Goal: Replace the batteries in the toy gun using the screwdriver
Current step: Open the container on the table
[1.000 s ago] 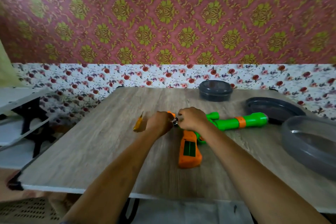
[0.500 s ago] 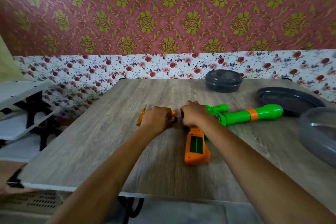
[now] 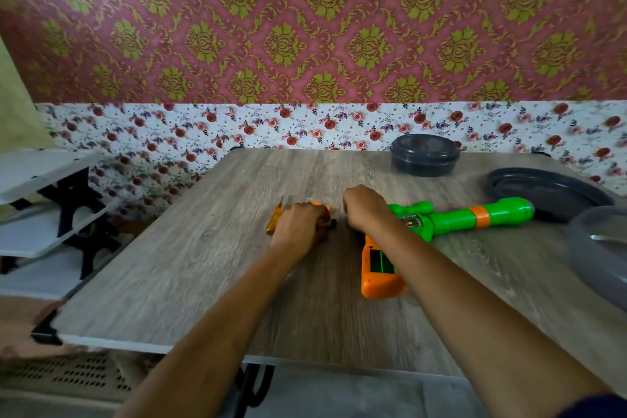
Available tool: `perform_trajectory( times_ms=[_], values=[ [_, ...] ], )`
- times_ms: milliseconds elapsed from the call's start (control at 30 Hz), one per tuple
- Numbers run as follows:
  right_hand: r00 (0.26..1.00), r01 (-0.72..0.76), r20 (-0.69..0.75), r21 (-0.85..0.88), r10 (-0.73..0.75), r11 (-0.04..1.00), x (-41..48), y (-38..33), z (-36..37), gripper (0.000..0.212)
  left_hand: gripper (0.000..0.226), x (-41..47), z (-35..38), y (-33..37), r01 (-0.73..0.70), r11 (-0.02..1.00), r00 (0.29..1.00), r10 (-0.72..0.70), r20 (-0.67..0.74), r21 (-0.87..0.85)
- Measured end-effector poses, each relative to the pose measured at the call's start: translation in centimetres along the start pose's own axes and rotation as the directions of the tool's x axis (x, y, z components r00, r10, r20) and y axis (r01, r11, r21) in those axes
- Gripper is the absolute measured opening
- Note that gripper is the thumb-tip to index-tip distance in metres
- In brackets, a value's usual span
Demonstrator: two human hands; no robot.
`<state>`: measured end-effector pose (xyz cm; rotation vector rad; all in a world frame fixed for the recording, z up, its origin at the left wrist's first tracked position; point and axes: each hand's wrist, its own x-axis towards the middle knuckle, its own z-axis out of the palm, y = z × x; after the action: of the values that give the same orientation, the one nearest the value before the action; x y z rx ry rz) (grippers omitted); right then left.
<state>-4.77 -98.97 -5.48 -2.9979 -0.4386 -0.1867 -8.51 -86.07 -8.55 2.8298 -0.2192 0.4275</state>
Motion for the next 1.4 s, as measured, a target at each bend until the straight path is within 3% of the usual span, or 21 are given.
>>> perform_trajectory(
  times_ms=[100,367,633,900,1167,1267,1400],
  values=[
    [0.998,-0.012,-0.067,0.093,0.019,0.996,0.4,0.2,0.3,0.026,0.028,0.2,0.0,-0.2,0.0,0.999,1.0,-0.001,-0.003,-0.039],
    [0.978,-0.011,-0.193,0.349,0.083,0.937,0.1,0.6,-0.1,0.023,0.03,-0.3,0.4,0.2,0.015,0.997,1.0,-0.014,-0.015,0.069],
    [0.952,0.016,-0.254,0.598,0.17,0.801,-3.2,3.0,-3.7,0.02,0.021,-0.1,-1.8,2.3,0.013,0.967,0.989,-0.049,-0.136,-0.254],
    [0.871,-0.081,-0.347,0.595,0.347,0.799,-11.5,13.1,-10.3,0.018,0.014,2.2,-2.8,14.4,-0.166,0.911,0.979,0.107,-0.171,-0.377],
    [0.697,-0.311,-0.377,0.609,0.611,0.73,-21.7,26.5,-13.4,0.014,0.016,2.7,-0.4,30.1,-0.314,0.783,0.946,0.306,-0.107,-0.537],
    [0.72,-0.34,-0.323,0.608,0.614,0.718,-23.1,28.5,-12.8,0.014,0.014,3.0,0.8,33.9,-0.359,0.815,0.914,0.406,0.005,-0.455],
    [0.793,-0.409,-0.239,0.472,0.56,0.781,-22.9,29.0,-10.9,0.014,0.016,3.4,3.0,36.1,-0.414,0.886,0.869,0.453,0.198,-0.21]
  ],
)
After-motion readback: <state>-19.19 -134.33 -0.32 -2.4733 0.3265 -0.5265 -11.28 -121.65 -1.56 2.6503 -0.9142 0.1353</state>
